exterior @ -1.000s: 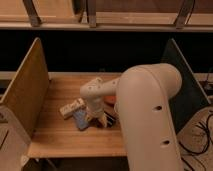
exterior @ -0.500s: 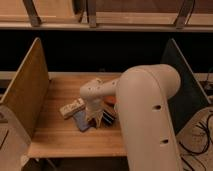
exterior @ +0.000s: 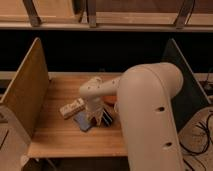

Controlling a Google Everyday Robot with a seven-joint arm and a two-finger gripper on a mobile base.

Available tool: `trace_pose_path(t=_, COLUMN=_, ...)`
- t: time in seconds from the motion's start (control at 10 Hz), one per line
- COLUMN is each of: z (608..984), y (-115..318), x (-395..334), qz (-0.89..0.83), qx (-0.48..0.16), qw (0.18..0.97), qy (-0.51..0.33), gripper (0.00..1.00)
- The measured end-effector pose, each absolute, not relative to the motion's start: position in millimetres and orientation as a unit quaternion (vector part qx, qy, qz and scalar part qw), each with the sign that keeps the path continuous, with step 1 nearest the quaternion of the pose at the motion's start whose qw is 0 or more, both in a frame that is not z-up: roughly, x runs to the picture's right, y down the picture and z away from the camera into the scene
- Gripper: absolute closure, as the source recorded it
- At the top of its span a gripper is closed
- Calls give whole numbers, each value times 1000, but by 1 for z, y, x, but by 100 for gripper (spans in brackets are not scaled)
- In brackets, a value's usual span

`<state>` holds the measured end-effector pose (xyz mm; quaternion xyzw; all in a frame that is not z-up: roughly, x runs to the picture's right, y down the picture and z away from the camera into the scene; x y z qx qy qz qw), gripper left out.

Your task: Drag the pepper across the table

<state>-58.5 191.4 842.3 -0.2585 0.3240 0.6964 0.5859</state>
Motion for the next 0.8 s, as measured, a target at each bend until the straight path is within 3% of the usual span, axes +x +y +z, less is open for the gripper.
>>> trace_pose_path(t=0.8, z=857, y=177, x=-49, qz=698, qx=-257, qw=589, qy=315, gripper=90)
